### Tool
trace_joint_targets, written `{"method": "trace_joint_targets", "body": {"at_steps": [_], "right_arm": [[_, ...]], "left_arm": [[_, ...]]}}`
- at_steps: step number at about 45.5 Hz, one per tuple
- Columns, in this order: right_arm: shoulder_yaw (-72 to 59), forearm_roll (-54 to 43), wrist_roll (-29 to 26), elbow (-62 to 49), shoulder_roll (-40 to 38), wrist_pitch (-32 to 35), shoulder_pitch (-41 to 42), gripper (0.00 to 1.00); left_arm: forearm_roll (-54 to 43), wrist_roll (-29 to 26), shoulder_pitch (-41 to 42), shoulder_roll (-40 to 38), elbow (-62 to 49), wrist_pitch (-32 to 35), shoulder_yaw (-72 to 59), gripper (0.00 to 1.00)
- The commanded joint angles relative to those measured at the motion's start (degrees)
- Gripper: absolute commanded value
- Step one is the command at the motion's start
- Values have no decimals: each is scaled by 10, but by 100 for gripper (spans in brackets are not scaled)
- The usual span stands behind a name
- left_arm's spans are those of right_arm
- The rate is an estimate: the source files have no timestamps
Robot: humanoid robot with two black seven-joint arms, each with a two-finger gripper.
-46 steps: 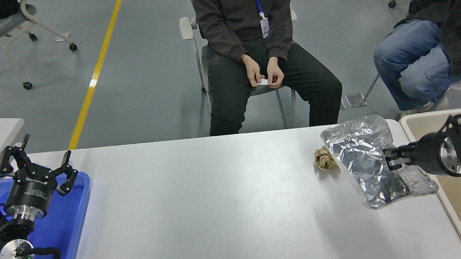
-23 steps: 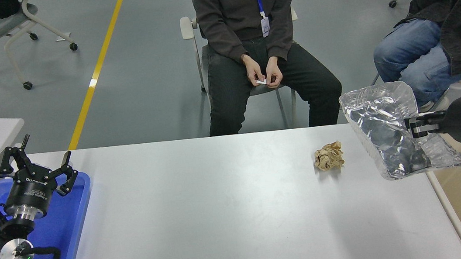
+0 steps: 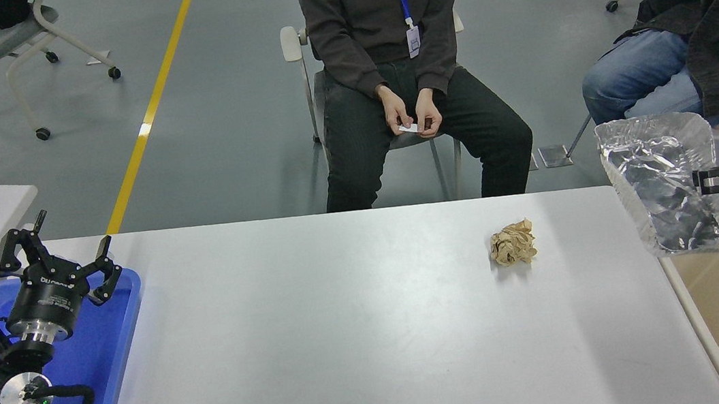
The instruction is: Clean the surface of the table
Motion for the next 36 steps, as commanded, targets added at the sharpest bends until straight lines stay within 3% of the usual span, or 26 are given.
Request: {"method": "trace_joint_targets", "body": {"at_steps": [1,11,36], "right_arm": [[2,18,44,-95,12,-30,-63,0],[3,30,86,-224,62,-61,-126,0],[-29,55,248,-711,319,-91,-289,0]], "left_arm": [[0,0,0,0,0,0,0,100],[0,0,0,0,0,0,0,100],[0,0,0,0,0,0,0,100]]}}
